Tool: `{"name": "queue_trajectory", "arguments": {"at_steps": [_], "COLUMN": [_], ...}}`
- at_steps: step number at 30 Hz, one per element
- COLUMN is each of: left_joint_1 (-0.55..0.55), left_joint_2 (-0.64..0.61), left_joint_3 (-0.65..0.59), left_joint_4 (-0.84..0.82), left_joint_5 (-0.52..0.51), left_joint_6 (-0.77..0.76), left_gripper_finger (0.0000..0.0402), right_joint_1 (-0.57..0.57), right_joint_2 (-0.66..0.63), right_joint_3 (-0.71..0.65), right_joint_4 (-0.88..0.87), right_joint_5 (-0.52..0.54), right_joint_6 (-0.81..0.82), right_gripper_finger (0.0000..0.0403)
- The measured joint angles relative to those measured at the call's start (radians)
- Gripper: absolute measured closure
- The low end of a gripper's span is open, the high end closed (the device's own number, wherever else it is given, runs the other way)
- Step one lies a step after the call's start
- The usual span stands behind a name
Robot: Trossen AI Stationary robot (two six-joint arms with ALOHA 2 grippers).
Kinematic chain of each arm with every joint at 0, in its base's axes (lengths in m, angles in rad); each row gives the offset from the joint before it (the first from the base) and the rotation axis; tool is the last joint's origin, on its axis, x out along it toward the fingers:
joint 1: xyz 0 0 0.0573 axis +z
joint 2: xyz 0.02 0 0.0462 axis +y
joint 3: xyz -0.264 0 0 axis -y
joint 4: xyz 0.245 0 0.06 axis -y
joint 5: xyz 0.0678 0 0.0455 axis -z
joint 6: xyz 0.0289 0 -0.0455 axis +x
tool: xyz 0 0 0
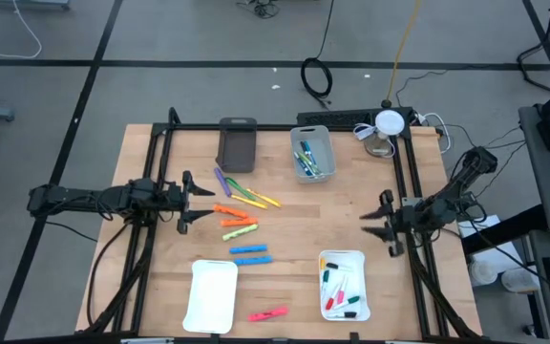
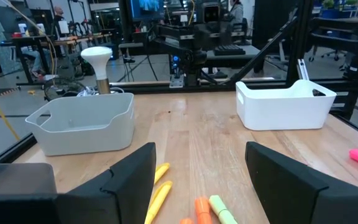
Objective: Pick & Place Markers
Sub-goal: Put the pink marker pen into the left white bin
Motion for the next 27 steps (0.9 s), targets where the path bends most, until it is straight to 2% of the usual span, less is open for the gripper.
{"name": "queue_trajectory", "arguments": {"at_steps": [2, 5, 10, 12, 20, 22, 25, 27], "left_joint_1": [0.000, 0.000, 0.000, 0.000, 0.000, 0.000, 0.000, 0.000], "left_joint_2": [0.000, 0.000, 0.000, 0.000, 0.000, 0.000, 0.000, 0.000], "left_joint_3": [0.000, 0.000, 0.000, 0.000, 0.000, 0.000, 0.000, 0.000], "left_joint_4": [0.000, 0.000, 0.000, 0.000, 0.000, 0.000, 0.000, -0.001], "left_joint_5": [0.000, 0.000, 0.000, 0.000, 0.000, 0.000, 0.000, 0.000], "left_joint_6": [0.000, 0.000, 0.000, 0.000, 0.000, 0.000, 0.000, 0.000], "left_gripper_finger": [0.0151, 0.0151, 0.0151, 0.0151, 0.0151, 0.0151, 0.0151, 0.0151], "right_joint_1": [-0.026, -0.076, -0.184, -0.234, -0.439, -0.496, -0.588, -0.649], "right_joint_2": [-0.023, -0.047, -0.049, -0.049, -0.071, -0.083, -0.089, -0.089], "right_joint_3": [-0.001, -0.001, -0.002, -0.002, -0.002, -0.002, -0.002, -0.002], "right_joint_4": [-0.022, -0.054, -0.058, -0.056, -0.110, -0.124, -0.126, -0.136], "right_joint_5": [0.048, 0.045, -0.130, -0.169, -0.186, -0.242, -0.395, -0.429], "right_joint_6": [0.006, 0.065, 0.091, 0.067, -0.012, -0.004, 0.033, 0.035], "right_gripper_finger": [0.0279, 0.0282, 0.0288, 0.0291, 0.0310, 0.0318, 0.0335, 0.0349]}}
